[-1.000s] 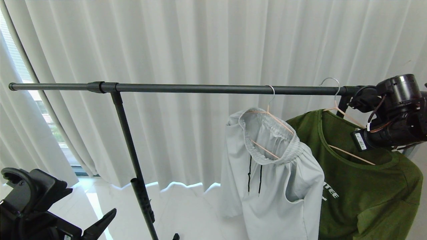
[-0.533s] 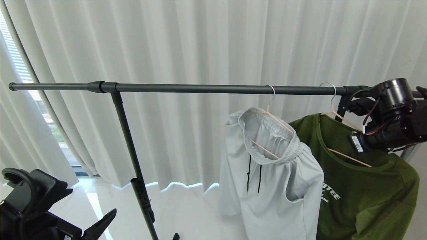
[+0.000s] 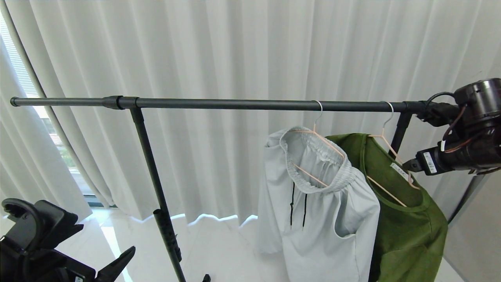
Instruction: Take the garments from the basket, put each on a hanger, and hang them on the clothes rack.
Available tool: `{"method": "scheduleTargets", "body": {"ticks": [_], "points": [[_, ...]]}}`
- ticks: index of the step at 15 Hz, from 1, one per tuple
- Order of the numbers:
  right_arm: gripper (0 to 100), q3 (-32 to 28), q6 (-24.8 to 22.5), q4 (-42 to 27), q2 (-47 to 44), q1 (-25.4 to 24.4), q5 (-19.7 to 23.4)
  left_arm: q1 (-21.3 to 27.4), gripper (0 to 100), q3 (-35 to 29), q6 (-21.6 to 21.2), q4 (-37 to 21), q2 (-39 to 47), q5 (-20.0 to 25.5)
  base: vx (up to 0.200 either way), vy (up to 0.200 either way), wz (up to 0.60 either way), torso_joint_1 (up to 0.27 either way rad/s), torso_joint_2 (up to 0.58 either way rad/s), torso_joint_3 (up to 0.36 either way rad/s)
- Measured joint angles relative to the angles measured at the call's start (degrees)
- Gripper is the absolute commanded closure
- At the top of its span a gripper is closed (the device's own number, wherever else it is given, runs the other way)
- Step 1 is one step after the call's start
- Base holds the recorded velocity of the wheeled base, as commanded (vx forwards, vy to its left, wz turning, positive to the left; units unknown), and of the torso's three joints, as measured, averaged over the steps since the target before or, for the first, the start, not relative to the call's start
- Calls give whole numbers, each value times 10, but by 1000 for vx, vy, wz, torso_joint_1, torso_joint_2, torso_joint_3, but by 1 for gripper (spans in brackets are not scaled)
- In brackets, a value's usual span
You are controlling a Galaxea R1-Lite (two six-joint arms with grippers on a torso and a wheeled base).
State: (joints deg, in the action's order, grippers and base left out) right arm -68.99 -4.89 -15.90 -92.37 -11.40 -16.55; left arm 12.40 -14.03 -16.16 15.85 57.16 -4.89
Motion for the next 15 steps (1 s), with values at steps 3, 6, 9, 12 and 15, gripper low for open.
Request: {"method": "scheduleTargets", "body": {"ticks": [3,6,9,12,15], "points": [[0,34,5,0,66,-6,3,-35,0,11,1,0,-3,-1,0,0,0,0,0,0],[0,91,14,5,152,-8,5,-67,0,20,0,0,-20,-1,0,0,0,0,0,0],[0,149,22,9,236,-1,5,-89,0,13,0,0,-28,-1,0,0,0,0,0,0],[0,196,21,13,312,10,5,-96,0,11,-1,0,-43,-2,0,0,0,0,0,0],[0,230,10,15,372,13,4,-97,0,20,-3,0,-67,-25,-200,0,0,7,2,4]]}}
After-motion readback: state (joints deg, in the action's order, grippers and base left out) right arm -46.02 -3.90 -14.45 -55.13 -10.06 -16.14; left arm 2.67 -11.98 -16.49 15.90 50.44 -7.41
